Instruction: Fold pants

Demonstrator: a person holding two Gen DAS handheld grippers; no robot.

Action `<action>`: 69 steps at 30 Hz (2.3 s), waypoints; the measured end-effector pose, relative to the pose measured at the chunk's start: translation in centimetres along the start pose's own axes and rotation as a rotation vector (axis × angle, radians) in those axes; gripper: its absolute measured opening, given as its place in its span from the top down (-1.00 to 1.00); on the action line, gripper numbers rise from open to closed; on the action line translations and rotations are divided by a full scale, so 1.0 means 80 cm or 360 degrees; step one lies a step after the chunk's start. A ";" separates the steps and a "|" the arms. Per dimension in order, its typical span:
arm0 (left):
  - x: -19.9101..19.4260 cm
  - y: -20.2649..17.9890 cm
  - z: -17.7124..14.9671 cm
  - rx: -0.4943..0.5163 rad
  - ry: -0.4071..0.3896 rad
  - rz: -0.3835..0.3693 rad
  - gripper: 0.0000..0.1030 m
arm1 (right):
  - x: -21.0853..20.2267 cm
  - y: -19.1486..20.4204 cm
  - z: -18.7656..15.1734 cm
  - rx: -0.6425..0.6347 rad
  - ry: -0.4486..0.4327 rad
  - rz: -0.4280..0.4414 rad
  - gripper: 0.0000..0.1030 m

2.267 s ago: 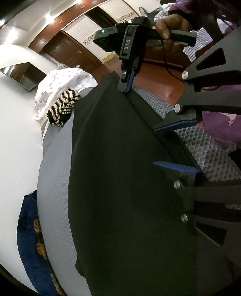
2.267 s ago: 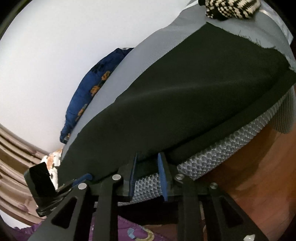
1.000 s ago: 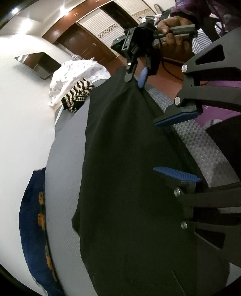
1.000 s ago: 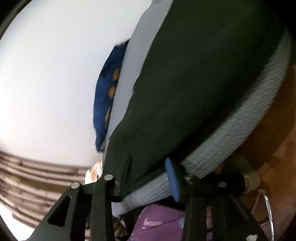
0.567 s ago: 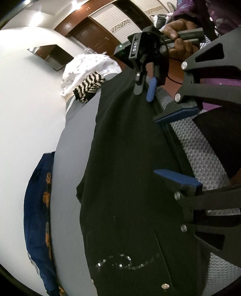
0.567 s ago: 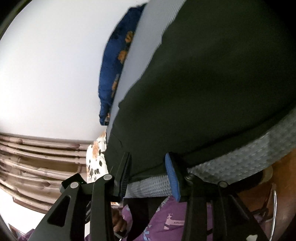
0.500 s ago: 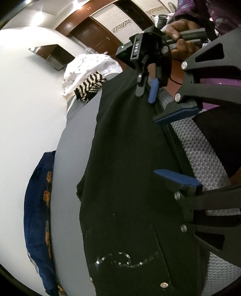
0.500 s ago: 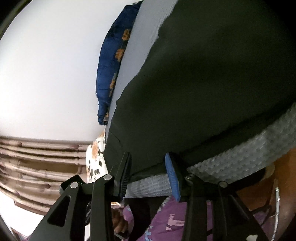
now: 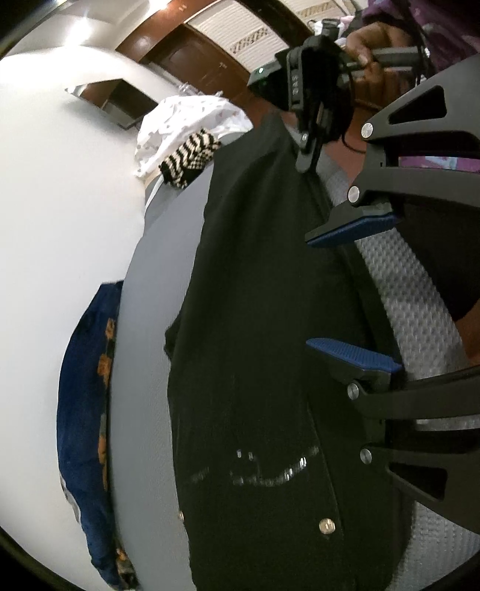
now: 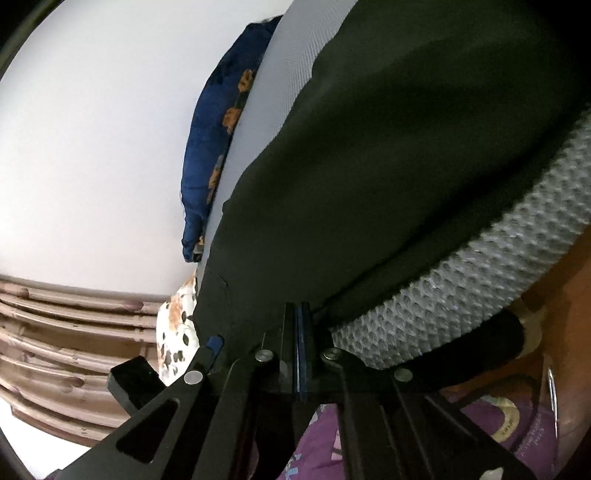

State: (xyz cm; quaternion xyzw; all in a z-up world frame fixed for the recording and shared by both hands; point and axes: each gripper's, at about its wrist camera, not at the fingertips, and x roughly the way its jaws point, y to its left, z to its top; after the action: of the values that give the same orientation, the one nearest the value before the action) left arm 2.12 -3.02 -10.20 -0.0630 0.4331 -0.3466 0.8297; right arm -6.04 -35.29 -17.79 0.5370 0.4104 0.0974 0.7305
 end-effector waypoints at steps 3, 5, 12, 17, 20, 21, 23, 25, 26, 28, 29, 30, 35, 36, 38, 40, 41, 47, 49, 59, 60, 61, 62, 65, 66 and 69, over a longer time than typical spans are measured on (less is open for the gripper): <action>0.002 0.015 -0.003 -0.0053 0.0019 0.0026 -0.02 | 0.000 -0.014 -0.001 0.0034 0.0001 -0.0074 0.96; 0.003 0.019 -0.004 -0.0070 0.0018 0.0040 -0.02 | 0.000 -0.025 0.000 0.0102 -0.0005 -0.0019 0.96; 0.001 0.017 -0.003 -0.0048 -0.0007 0.0021 -0.02 | -0.007 -0.027 0.010 0.0226 -0.0089 0.0153 0.79; 0.004 0.021 -0.008 -0.0048 0.0019 0.0014 -0.03 | -0.001 -0.046 0.006 0.0398 -0.0101 0.0164 0.56; 0.005 0.027 -0.008 -0.0077 0.0016 0.0002 -0.04 | 0.013 -0.035 0.001 0.0374 -0.0109 0.0157 0.47; 0.006 0.029 -0.009 -0.0093 0.0018 -0.0002 -0.04 | 0.018 -0.032 0.000 0.0382 -0.0123 0.0164 0.46; 0.006 0.033 -0.009 -0.0112 0.0018 -0.0017 -0.04 | 0.028 -0.028 -0.003 0.0374 -0.0127 0.0174 0.45; 0.005 0.035 -0.011 -0.0117 0.0007 -0.0024 -0.04 | 0.034 -0.023 -0.003 0.0344 -0.0137 0.0171 0.50; 0.004 0.034 -0.013 -0.0119 0.0007 -0.0024 -0.04 | 0.036 -0.020 -0.002 0.0316 -0.0137 0.0152 0.72; 0.000 0.031 -0.015 -0.0157 0.0010 -0.0046 -0.04 | 0.043 -0.018 -0.001 0.0284 -0.0099 0.0100 0.88; -0.003 0.030 -0.018 -0.0199 0.0014 -0.0073 -0.04 | 0.044 -0.019 -0.002 0.0292 -0.0094 0.0099 0.89; -0.007 0.029 -0.022 -0.0262 0.0032 -0.0128 -0.04 | 0.043 -0.019 -0.002 0.0291 -0.0096 0.0112 0.89; -0.021 0.020 -0.038 -0.0425 0.0083 -0.0299 -0.04 | 0.028 -0.004 -0.002 0.0197 -0.0096 0.0144 0.90; -0.022 0.018 -0.040 -0.0438 0.0089 -0.0313 -0.04 | 0.026 -0.004 -0.003 0.0201 -0.0094 0.0156 0.89; -0.019 0.018 -0.040 -0.0461 0.0109 -0.0329 -0.04 | 0.025 -0.006 -0.004 0.0223 -0.0088 0.0176 0.89; -0.010 0.024 -0.042 -0.0547 0.0147 -0.0344 -0.04 | 0.023 -0.009 -0.006 0.0251 -0.0077 0.0191 0.89; -0.008 0.031 -0.043 -0.0601 0.0156 -0.0354 -0.04 | 0.022 -0.010 -0.007 0.0260 -0.0073 0.0200 0.89; -0.011 0.053 -0.050 -0.0759 0.0086 -0.0295 -0.04 | 0.025 -0.021 -0.005 0.0244 -0.0034 0.0138 0.90; -0.014 0.048 -0.050 -0.0690 0.0089 -0.0241 -0.04 | 0.034 -0.029 -0.005 0.0289 -0.0011 0.0129 0.90; -0.035 0.030 0.000 -0.0377 -0.0039 -0.0167 -0.04 | -0.002 -0.003 -0.002 0.0200 0.0156 0.0109 0.55; -0.035 0.030 0.008 -0.0335 -0.0065 -0.0136 -0.04 | -0.013 0.018 0.002 0.0051 0.0160 0.0102 0.55; -0.033 0.032 0.017 -0.0297 -0.0084 -0.0096 -0.04 | -0.019 0.033 0.005 -0.0054 0.0165 0.0117 0.55; -0.030 0.036 0.022 -0.0283 -0.0091 -0.0082 -0.04 | -0.024 0.052 0.010 -0.0165 0.0158 0.0135 0.52; -0.017 0.056 0.044 -0.0280 -0.0121 -0.0019 -0.04 | -0.005 0.110 0.037 -0.0523 0.0147 0.0095 0.31; -0.014 0.066 0.051 -0.0271 -0.0137 0.0018 -0.04 | 0.007 0.121 0.044 -0.0580 0.0158 0.0098 0.30; -0.007 0.091 0.063 -0.0286 -0.0167 0.0104 -0.04 | 0.061 0.164 0.073 -0.0806 0.0273 0.0125 0.30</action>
State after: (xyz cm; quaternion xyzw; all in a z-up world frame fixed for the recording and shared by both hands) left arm 9.54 1.83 -9.70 -0.1411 0.4202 -0.2752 0.8531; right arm 5.18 -31.26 -8.37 0.3424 0.4123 0.2703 0.7998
